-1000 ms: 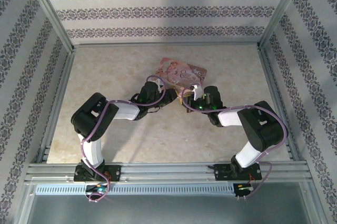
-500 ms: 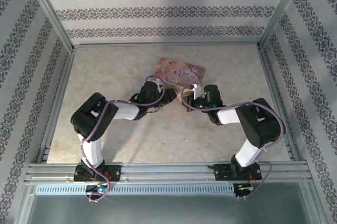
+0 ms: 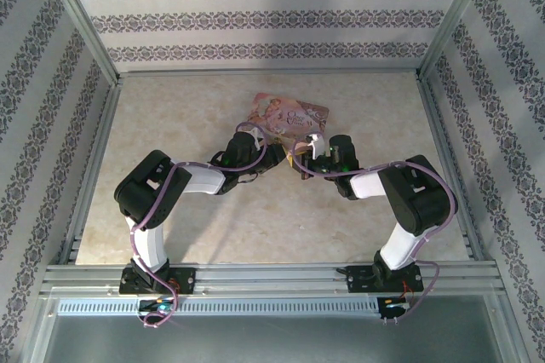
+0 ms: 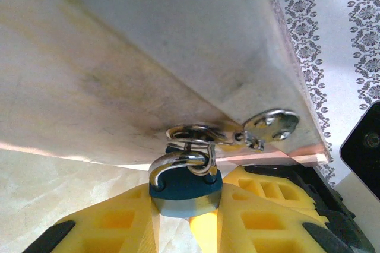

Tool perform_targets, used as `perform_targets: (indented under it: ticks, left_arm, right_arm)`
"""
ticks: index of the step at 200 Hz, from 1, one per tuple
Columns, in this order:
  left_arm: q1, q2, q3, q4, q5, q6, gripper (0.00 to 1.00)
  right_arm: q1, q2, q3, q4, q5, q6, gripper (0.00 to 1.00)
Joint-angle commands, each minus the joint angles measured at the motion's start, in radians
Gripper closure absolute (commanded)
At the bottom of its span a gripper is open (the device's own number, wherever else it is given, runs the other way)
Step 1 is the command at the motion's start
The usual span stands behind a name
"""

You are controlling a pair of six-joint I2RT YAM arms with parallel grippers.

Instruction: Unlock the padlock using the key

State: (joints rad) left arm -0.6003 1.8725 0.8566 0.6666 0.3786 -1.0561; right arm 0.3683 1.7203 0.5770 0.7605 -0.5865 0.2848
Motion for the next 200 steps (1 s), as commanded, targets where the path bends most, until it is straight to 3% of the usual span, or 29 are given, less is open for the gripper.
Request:
perform_targets:
  ticks: [1,116,200]
  left_arm:
    - [-0.032,-0.04,-0.005,0.027,0.123,0.002,0.73]
    - [-0.032,-0.032,-0.018,0.061,0.123,-0.016,0.73]
    - [-0.027,0.035,-0.04,0.146,0.117,-0.059,0.73]
  right_arm:
    - [-0.003,-0.003,0.058,0.12,0.005,0.01,1.0]
    - [0.045,0.019,0.098,0.255,0.037,0.148,1.0]
    - [0.101,0.079,-0.002,0.267,0.137,0.165,1.0]
